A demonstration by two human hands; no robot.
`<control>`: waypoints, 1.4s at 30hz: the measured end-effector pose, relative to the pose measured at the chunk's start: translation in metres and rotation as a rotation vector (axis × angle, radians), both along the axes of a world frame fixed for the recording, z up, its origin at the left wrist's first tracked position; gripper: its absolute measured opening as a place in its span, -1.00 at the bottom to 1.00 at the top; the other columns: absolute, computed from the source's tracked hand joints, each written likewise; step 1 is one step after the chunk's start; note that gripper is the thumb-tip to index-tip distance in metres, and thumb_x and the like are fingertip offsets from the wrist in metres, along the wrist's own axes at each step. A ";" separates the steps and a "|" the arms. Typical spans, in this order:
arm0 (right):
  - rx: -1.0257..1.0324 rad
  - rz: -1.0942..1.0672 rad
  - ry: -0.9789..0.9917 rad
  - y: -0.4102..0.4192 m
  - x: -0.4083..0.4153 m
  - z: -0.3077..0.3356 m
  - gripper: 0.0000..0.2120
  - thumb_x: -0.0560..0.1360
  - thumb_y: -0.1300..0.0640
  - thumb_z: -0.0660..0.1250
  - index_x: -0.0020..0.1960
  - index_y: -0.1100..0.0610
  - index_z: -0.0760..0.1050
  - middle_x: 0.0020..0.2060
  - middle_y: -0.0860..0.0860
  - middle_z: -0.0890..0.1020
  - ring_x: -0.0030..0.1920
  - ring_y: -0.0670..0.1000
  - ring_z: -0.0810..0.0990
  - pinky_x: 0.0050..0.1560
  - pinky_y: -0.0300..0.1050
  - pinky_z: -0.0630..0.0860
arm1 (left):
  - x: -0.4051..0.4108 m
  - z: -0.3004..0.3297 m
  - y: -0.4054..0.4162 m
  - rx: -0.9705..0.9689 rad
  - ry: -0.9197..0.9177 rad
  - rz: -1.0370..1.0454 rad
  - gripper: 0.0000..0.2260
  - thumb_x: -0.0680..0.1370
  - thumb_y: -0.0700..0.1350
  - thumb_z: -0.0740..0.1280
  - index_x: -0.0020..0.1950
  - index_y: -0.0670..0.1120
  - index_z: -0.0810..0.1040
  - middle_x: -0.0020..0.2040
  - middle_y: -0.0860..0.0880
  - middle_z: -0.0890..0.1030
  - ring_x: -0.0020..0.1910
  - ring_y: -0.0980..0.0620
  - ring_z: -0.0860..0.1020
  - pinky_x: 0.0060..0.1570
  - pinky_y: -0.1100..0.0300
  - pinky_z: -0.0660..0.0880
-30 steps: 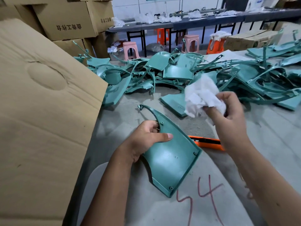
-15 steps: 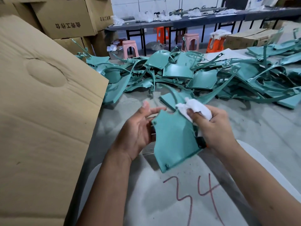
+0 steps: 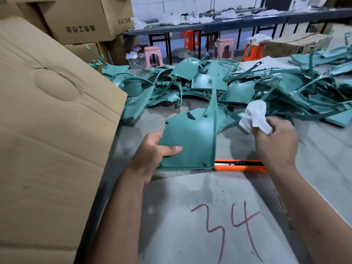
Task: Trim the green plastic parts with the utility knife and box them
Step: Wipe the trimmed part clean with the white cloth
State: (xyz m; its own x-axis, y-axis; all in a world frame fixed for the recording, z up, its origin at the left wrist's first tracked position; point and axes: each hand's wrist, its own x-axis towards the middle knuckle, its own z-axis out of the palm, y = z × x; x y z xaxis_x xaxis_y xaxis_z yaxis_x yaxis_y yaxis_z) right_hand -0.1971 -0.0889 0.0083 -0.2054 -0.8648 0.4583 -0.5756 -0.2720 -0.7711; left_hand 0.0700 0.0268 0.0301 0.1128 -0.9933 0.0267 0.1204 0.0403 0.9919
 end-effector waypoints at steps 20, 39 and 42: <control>0.309 0.713 -0.679 0.050 0.058 0.013 -0.80 0.56 0.01 0.42 -0.07 0.13 0.72 -0.07 0.10 0.77 -0.11 0.04 0.72 -0.09 0.01 0.67 | -0.018 0.009 -0.005 -0.100 -0.106 0.027 -0.77 0.38 -0.15 0.55 0.03 -0.13 0.73 -0.01 -0.16 0.75 -0.08 -0.10 0.73 -0.12 0.11 0.65; 0.688 0.815 -1.122 0.049 0.048 0.027 -0.54 0.51 -0.05 0.40 0.25 0.25 0.65 0.03 0.21 0.73 -0.11 0.16 0.75 -0.21 -0.01 0.68 | -0.018 0.010 -0.004 -0.051 -0.130 -0.161 -0.78 0.46 -0.30 0.53 0.10 -0.19 0.70 0.02 -0.18 0.74 -0.03 -0.12 0.72 -0.06 0.08 0.66; 0.766 0.804 -1.290 0.045 0.047 0.029 -0.62 0.52 -0.04 0.33 0.07 0.22 0.73 -0.01 0.18 0.75 -0.08 0.13 0.76 -0.14 0.01 0.69 | -0.020 0.007 -0.005 -0.051 -0.095 -0.057 -0.75 0.47 -0.22 0.49 0.15 -0.14 0.66 0.06 -0.14 0.74 0.00 -0.10 0.71 -0.01 0.07 0.66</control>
